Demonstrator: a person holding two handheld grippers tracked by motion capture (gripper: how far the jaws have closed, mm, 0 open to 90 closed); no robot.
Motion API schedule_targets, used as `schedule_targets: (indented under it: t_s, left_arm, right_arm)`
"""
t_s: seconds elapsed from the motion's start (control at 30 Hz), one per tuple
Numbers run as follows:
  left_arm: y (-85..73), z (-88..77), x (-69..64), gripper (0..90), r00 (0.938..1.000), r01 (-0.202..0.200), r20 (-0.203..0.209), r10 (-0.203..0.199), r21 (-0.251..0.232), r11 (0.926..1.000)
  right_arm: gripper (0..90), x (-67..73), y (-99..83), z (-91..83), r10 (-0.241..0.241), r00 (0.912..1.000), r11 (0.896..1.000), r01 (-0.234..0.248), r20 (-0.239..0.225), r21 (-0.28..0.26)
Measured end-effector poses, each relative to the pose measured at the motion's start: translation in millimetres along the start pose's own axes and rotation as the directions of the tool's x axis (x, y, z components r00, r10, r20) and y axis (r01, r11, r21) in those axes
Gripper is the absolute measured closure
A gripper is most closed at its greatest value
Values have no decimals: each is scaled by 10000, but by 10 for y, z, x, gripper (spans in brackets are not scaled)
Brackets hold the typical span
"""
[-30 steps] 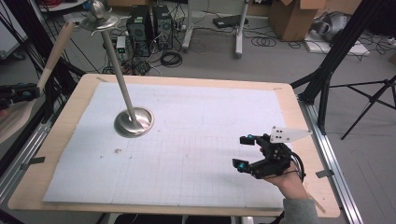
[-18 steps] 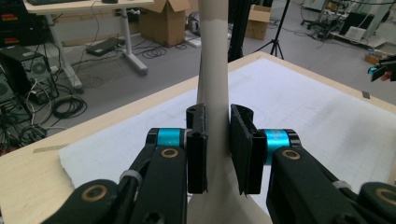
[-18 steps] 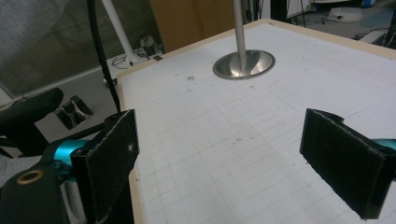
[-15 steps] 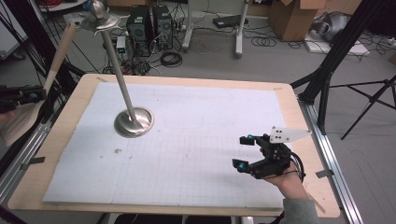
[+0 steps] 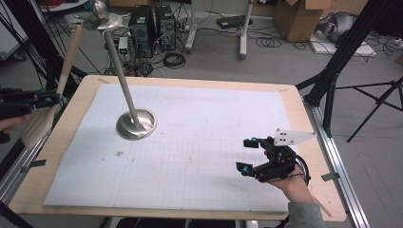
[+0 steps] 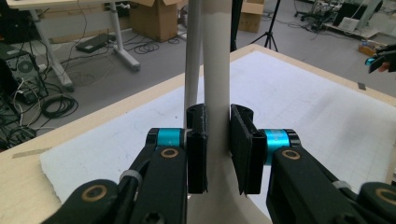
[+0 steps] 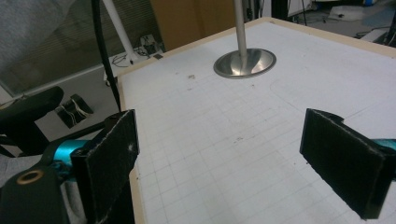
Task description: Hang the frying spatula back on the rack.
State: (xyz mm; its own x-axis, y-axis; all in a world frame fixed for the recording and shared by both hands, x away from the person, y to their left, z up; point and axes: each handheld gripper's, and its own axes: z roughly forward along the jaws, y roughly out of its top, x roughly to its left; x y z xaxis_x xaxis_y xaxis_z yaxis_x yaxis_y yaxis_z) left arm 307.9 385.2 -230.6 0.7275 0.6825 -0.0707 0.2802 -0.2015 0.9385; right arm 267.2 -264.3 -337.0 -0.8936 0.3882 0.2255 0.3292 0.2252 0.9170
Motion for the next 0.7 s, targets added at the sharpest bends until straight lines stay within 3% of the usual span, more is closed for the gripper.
schedule_targets:
  t_s: [0.7]
  left_arm:
    - [-35,325,-27,767,9987,128,-503,-105,452,9989]
  right_arm:
    - [109,0,-5,-13,-49,10000,10000,49,25,-6]
